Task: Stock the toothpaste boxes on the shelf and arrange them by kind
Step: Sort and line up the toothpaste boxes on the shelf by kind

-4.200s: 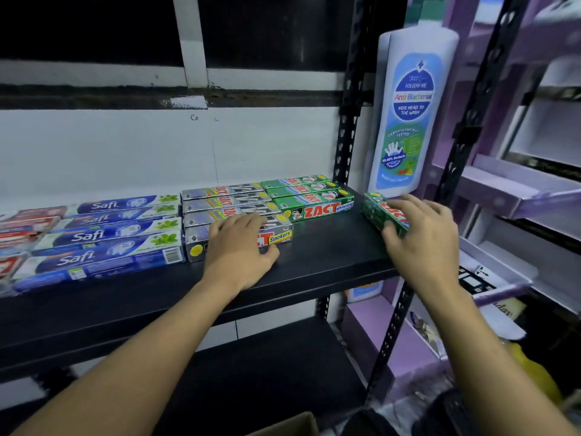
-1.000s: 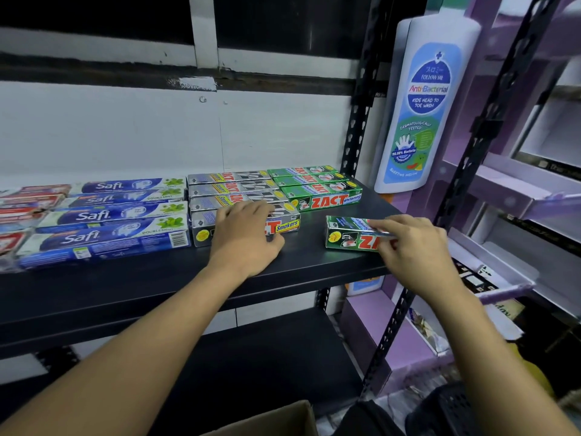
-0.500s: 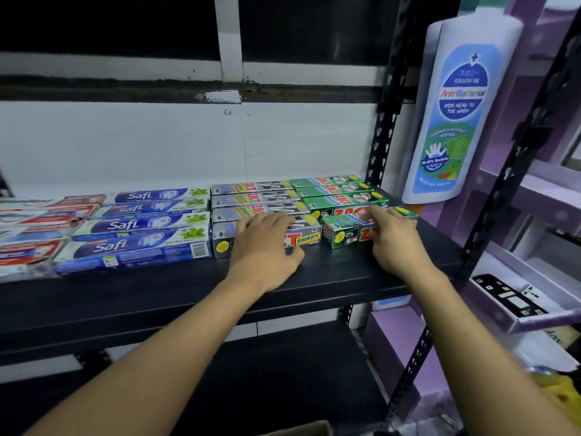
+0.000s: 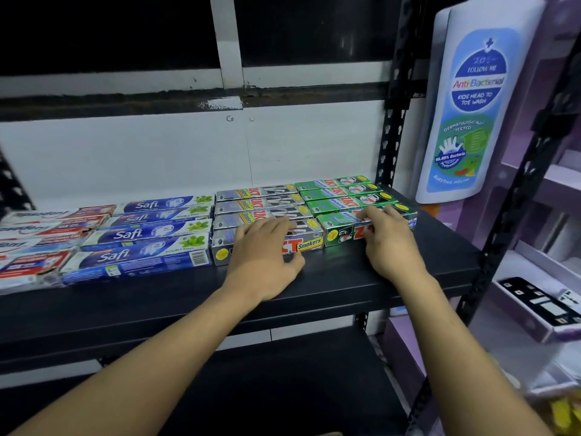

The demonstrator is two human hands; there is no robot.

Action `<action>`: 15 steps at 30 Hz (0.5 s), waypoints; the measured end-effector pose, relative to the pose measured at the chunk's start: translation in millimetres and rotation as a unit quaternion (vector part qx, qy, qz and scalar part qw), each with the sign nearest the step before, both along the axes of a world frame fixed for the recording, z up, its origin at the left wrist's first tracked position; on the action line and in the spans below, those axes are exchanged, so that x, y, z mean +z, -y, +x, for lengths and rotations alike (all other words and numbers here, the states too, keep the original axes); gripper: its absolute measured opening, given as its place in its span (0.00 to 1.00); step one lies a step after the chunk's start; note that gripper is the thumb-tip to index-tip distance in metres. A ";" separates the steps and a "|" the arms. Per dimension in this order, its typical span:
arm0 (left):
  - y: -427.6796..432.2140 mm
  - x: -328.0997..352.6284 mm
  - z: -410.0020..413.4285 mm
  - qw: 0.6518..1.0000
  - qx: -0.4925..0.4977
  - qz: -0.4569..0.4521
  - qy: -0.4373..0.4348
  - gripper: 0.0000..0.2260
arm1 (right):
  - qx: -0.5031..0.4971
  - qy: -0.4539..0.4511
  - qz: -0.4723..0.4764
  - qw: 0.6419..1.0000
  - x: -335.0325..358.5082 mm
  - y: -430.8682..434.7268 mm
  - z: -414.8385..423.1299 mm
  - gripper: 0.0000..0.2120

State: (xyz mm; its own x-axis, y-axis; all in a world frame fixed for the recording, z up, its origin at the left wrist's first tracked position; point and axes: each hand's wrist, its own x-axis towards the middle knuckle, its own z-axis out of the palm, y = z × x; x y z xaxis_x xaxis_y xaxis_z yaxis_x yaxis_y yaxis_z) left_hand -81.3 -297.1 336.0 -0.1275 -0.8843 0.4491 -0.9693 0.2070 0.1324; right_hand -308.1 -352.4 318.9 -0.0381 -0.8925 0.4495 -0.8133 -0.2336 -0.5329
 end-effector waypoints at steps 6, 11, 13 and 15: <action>-0.3 -0.2 -0.5 1.000 0.005 0.004 0.008 0.24 | 0.005 0.005 -0.008 1.000 -5.1 5.1 -4.0 0.15; -1.1 0.4 -2.1 1.000 0.010 0.006 0.007 0.24 | 0.031 0.000 -0.027 0.999 -1.1 -1.1 -3.0 0.17; -2.0 0.9 -2.4 1.000 0.012 0.004 0.004 0.24 | 0.039 0.005 -0.047 0.998 3.2 -5.3 -4.9 0.21; -3.2 0.6 -3.0 1.000 0.011 0.002 0.002 0.24 | 0.015 0.060 -0.094 0.994 10.1 -9.4 -17.6 0.22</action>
